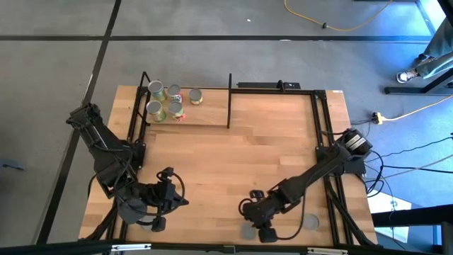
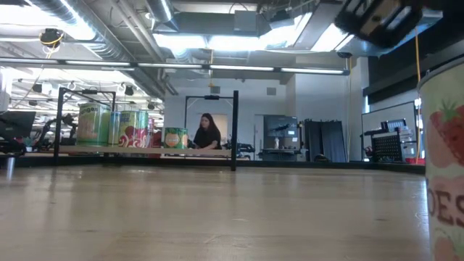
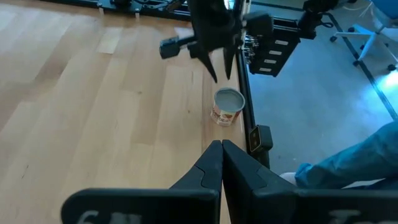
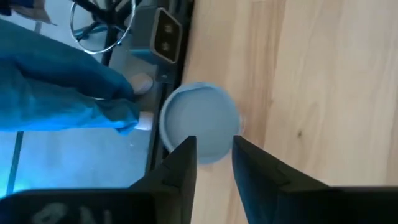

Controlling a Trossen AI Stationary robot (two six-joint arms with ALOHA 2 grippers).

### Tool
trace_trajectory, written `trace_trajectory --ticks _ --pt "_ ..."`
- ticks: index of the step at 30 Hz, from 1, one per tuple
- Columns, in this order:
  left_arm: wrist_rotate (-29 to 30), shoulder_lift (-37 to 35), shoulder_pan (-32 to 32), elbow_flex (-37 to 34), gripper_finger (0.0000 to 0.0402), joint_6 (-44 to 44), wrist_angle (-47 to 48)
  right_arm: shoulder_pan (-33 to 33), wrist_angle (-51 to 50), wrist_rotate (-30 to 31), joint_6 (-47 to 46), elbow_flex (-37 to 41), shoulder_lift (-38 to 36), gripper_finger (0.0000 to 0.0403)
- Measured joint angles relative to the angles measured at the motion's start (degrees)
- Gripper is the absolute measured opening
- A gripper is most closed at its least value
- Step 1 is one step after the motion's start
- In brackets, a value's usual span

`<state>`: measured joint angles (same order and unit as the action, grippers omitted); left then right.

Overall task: Pick and place cans onto a shelf
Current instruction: Put the canned diced tomatoes on the shelf

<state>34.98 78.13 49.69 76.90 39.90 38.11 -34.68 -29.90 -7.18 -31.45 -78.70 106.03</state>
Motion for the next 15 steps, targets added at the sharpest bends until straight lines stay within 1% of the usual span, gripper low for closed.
trace_trajectory --ticks 6,15 --pt "0.01 -0.01 0.00 0.00 0.0000 0.00 0.02 0.42 0.28 0.01 0.40 0.00 3.15 0.0102" --pt "0.02 -0.03 0.00 0.00 0.0000 0.00 0.02 0.47 0.59 0.03 0.51 0.00 5.41 0.0102"
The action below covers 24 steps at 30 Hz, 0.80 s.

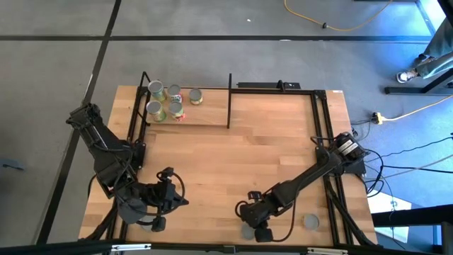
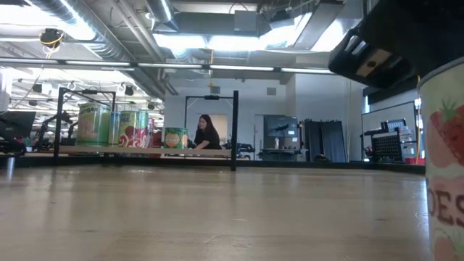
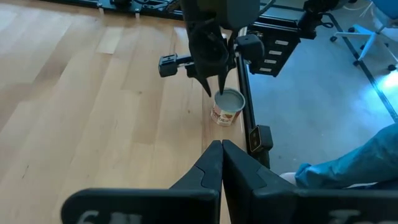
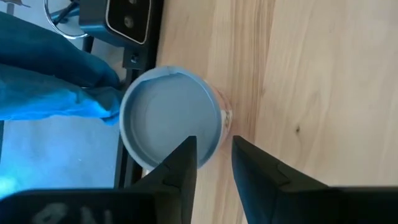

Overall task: Pick and place cans onto a shelf
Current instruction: Put the canned diced tomatoes on the shelf

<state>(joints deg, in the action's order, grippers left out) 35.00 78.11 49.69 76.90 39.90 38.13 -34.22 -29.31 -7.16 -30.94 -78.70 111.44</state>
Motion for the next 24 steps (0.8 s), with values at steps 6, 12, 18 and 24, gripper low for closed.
trace_trajectory --ticks 6,12,18,24 --pt "0.02 0.00 0.00 0.00 0.0000 0.00 0.00 0.00 0.01 0.49 1.41 0.00 1.11 0.0102" --pt "0.03 0.00 0.00 0.00 0.0000 0.00 -0.04 0.38 0.41 2.47 1.34 -0.22 2.17 0.0102" --pt "0.04 0.00 0.00 0.00 0.0000 0.03 -0.07 1.57 0.45 2.63 1.14 -0.22 2.25 0.0085" --pt "0.04 0.00 0.00 0.00 0.0000 0.02 -0.07 3.04 1.72 2.92 -0.19 -0.20 2.25 0.0014"
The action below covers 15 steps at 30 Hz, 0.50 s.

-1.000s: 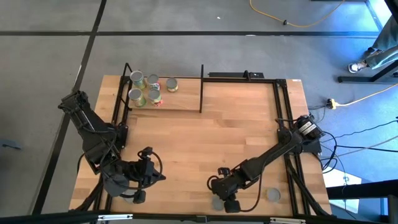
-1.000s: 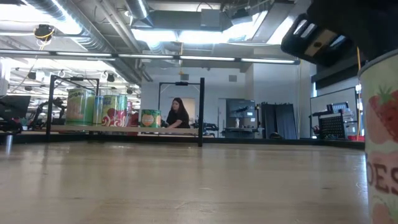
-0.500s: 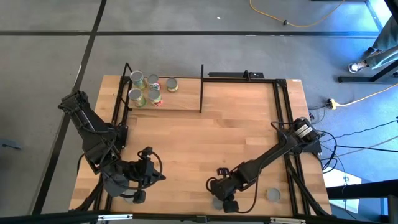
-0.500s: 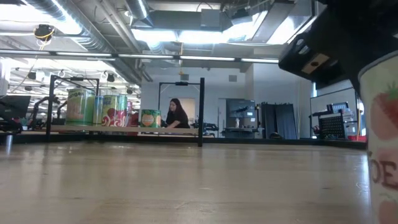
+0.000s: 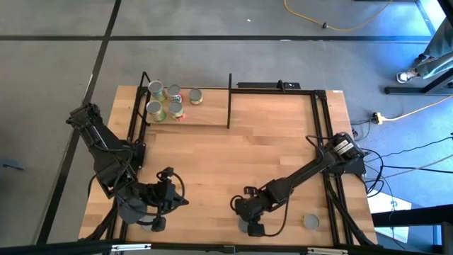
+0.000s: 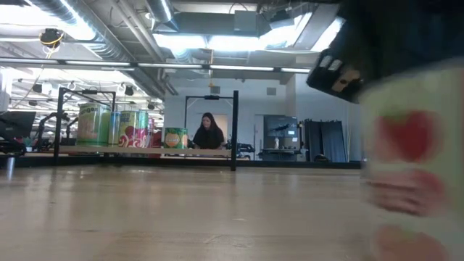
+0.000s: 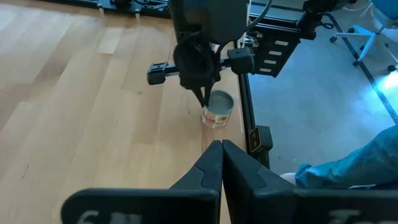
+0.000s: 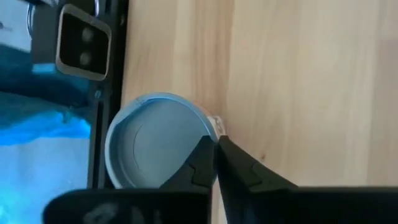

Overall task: Pick and place cans onto a shelf
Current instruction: Put the canned diced tomatoes on the shelf

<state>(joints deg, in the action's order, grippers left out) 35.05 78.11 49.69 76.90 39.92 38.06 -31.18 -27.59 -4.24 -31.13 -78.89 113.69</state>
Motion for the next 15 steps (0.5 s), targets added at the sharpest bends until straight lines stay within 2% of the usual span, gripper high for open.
trace_trajectory --ticks 5,15 --pt "0.00 0.00 0.00 0.00 0.0000 0.00 0.00 1.51 2.19 1.61 -0.10 0.00 0.13 0.0007" --pt "-0.17 0.00 0.00 0.00 0.0000 -0.02 1.47 7.01 -6.49 3.25 3.69 -8.85 0.28 0.0006"
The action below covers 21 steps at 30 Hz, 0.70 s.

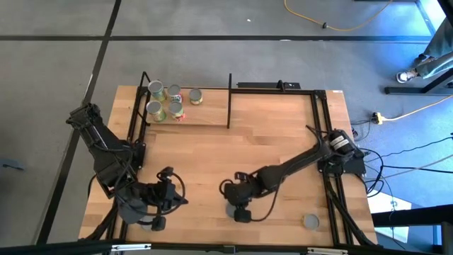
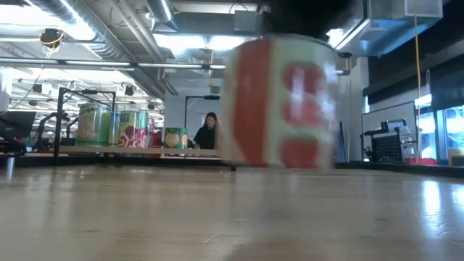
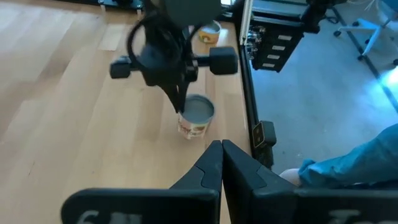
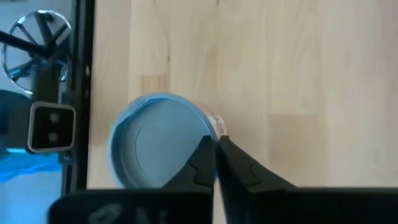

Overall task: Pick and place cans onto a shelf
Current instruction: Put the canned diced tomatoes on the shelf

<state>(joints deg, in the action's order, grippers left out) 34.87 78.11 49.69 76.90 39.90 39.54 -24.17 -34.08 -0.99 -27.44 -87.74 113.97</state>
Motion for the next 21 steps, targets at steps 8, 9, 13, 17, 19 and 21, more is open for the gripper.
trace_trajectory --ticks 8,9,13,17,19,21 --pt "2.64 0.00 0.00 0.00 0.0000 0.09 4.37 6.82 -8.09 4.16 3.10 -10.01 -0.07 0.0006" --pt "3.85 0.00 0.00 -0.02 0.0000 0.26 5.01 7.82 -8.61 4.72 3.58 -11.16 -0.08 0.0006" --pt "8.76 0.00 -0.02 -0.02 0.0000 2.25 8.32 11.66 -9.11 7.39 5.60 -14.37 -0.17 0.0006" --pt "14.08 0.00 -0.04 -0.02 0.0000 7.52 14.55 15.59 -9.03 11.96 9.90 -15.71 -0.17 0.0006" --pt "16.40 0.00 -0.37 -0.02 0.0000 11.29 18.26 17.79 -9.16 13.96 12.11 -15.72 -0.17 0.0006" --pt "17.81 0.00 -1.15 -0.02 0.0000 14.91 21.54 20.32 -8.99 14.21 14.61 -15.72 -0.17 0.0006"
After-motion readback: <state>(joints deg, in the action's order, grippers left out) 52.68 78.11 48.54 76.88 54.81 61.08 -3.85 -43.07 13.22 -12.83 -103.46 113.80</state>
